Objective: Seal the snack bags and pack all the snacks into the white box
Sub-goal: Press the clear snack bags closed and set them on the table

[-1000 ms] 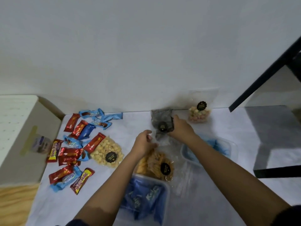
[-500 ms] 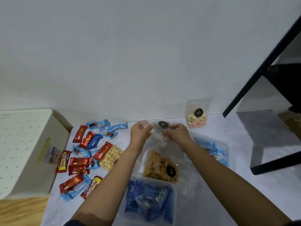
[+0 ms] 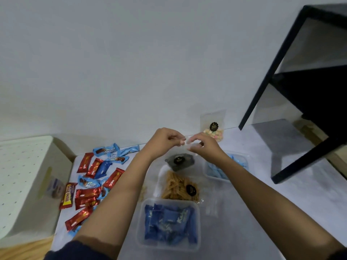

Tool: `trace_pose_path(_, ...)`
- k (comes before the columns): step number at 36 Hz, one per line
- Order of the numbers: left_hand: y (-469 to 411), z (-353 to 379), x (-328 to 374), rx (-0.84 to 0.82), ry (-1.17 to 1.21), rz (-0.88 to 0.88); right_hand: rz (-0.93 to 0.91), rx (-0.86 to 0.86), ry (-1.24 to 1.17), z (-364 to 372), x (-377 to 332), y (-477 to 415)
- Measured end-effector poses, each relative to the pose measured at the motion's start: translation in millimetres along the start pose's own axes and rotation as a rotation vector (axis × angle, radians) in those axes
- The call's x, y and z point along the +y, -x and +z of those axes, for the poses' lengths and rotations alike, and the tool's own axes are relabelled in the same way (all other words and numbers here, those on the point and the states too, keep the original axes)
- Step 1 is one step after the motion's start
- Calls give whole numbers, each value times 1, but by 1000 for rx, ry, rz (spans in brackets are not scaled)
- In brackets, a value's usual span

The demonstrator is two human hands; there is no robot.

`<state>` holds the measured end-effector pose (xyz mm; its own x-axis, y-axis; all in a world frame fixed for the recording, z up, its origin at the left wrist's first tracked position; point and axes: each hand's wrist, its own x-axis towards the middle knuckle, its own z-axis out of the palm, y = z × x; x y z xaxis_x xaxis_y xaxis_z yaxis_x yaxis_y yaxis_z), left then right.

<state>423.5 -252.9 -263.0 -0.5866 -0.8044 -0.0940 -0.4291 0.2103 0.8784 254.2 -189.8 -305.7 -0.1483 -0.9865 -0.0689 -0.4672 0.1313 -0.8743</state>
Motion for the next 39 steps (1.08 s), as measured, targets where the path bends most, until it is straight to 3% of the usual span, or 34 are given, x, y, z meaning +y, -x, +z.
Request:
trace_pose_path(3,2,4,-4,66,-75,26,59,-51,-50,1,3,5)
trace_pose_path(7,12,9,-27,210,-156,14,127,42,-163,2,17,15)
trace_pose_path(12,26,18,-46,397,353,-145,224,46,-339,1,24,24)
trace_pose_path(17,30,22,-45,435,658,-156,146,76,-175,-2,21,26)
trace_pose_path(22,26,23,-42,443,599,-118,48,180,-250,-3,8,21)
trace_pose_path(27,27,22,-45,478,514,-89,72,136,-382,-6,7,20)
trace_pose_path(32,28,26,-48,526,496,-86,70,94,-359,-4,8,23)
trace_pose_path(39,31,27,-50,519,428,-63,33,188,-195,-9,5,24)
